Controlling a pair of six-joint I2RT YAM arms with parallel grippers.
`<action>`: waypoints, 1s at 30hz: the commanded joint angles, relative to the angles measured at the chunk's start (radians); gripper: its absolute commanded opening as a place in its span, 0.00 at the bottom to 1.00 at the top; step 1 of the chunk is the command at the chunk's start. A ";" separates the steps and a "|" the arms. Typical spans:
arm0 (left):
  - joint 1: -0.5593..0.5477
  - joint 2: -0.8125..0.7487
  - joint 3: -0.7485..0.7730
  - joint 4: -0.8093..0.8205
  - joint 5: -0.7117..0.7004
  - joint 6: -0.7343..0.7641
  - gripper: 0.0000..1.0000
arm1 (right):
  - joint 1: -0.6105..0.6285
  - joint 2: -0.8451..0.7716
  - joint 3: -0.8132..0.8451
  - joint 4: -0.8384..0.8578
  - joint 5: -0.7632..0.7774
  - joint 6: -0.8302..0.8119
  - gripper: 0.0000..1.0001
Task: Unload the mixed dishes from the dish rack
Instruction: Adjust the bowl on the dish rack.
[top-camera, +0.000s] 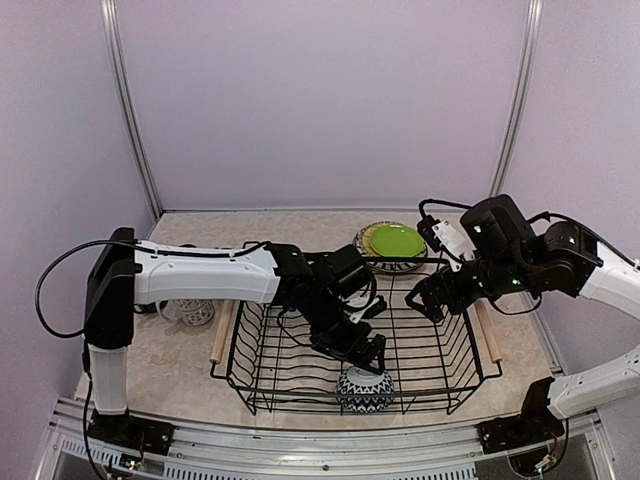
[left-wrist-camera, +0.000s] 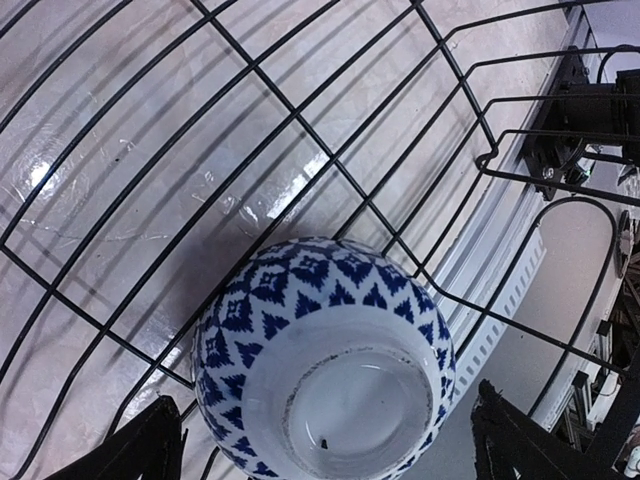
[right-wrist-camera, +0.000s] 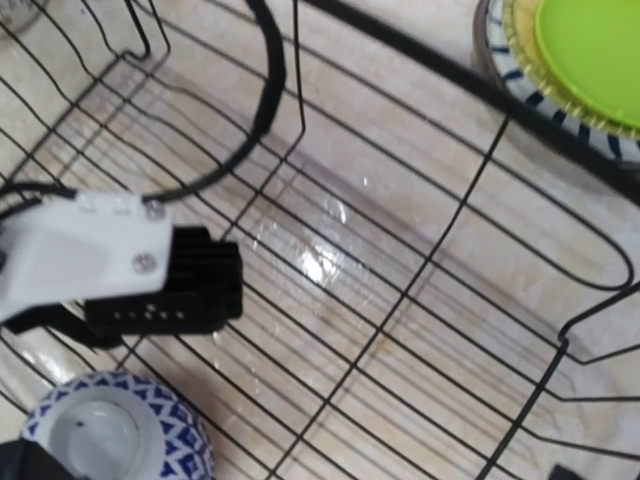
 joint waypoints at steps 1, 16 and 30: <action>-0.002 0.017 -0.020 -0.002 -0.011 0.021 0.96 | -0.008 0.015 -0.021 -0.021 -0.010 -0.006 0.96; 0.027 0.036 -0.051 -0.040 -0.087 0.011 0.79 | -0.009 0.034 -0.056 -0.066 -0.099 -0.048 0.96; 0.070 0.002 -0.063 -0.055 -0.154 -0.035 0.64 | -0.004 0.085 -0.121 0.069 -0.335 -0.056 0.86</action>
